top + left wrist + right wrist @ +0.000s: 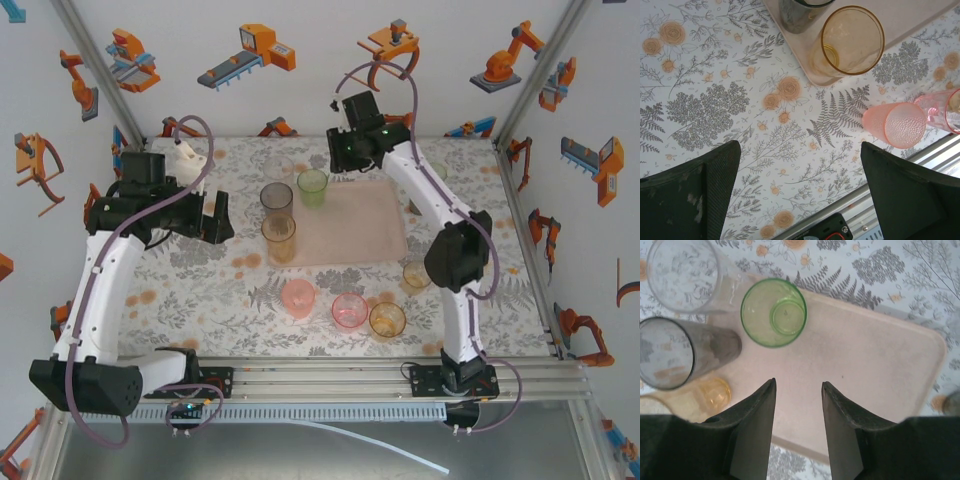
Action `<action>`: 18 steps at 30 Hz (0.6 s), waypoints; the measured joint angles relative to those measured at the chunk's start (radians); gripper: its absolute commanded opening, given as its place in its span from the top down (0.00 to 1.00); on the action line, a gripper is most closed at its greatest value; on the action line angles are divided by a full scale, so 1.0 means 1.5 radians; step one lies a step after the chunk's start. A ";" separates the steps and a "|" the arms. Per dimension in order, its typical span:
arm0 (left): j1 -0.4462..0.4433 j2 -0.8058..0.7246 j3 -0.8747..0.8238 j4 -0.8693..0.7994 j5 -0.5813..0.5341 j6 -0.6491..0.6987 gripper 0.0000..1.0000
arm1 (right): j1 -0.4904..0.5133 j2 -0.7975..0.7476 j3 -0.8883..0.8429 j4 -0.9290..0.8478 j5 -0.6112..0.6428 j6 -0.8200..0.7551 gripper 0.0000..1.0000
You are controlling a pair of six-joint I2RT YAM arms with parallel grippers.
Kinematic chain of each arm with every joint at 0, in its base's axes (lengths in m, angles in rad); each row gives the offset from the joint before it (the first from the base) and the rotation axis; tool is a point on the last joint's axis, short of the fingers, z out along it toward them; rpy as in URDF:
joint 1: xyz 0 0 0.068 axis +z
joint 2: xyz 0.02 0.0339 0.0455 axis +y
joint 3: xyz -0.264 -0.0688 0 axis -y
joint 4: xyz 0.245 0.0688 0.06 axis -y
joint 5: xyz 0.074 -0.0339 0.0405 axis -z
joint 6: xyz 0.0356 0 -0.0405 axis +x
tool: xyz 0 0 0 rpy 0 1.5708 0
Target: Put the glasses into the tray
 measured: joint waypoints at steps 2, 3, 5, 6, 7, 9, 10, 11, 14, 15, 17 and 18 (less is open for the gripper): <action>0.001 -0.004 -0.003 0.003 0.001 0.000 0.03 | 0.000 -0.060 -0.071 0.012 0.006 0.000 0.58; 0.001 -0.005 -0.004 0.003 0.001 0.000 0.03 | 0.000 -0.087 -0.102 0.016 0.008 0.001 0.58; 0.002 -0.007 -0.007 0.004 0.003 0.000 0.03 | 0.000 -0.143 -0.176 0.025 0.018 0.007 0.58; 0.002 -0.008 -0.008 0.004 0.003 0.000 0.03 | 0.000 -0.172 -0.216 0.028 0.023 0.012 0.58; 0.002 -0.008 -0.011 0.006 0.005 0.000 0.03 | 0.000 -0.202 -0.257 0.030 0.028 0.017 0.58; 0.002 -0.008 -0.015 0.007 0.009 -0.001 0.03 | 0.000 -0.262 -0.339 0.029 0.042 0.032 0.58; 0.002 -0.008 -0.017 0.007 0.013 0.000 0.03 | 0.000 -0.285 -0.367 0.024 0.049 0.038 0.58; 0.002 -0.009 -0.019 0.008 0.017 0.000 0.03 | 0.000 -0.312 -0.404 0.029 0.056 0.046 0.58; 0.002 -0.009 -0.023 0.008 0.026 -0.001 0.03 | -0.001 -0.388 -0.493 0.022 0.075 0.070 0.58; 0.002 -0.009 -0.023 0.008 0.028 -0.001 0.03 | -0.001 -0.410 -0.514 0.019 0.082 0.077 0.57; 0.002 -0.010 -0.023 0.008 0.033 -0.001 0.03 | -0.002 -0.451 -0.548 0.004 0.099 0.092 0.57; 0.002 -0.010 -0.023 0.008 0.033 -0.001 0.03 | -0.002 -0.468 -0.560 -0.001 0.109 0.100 0.57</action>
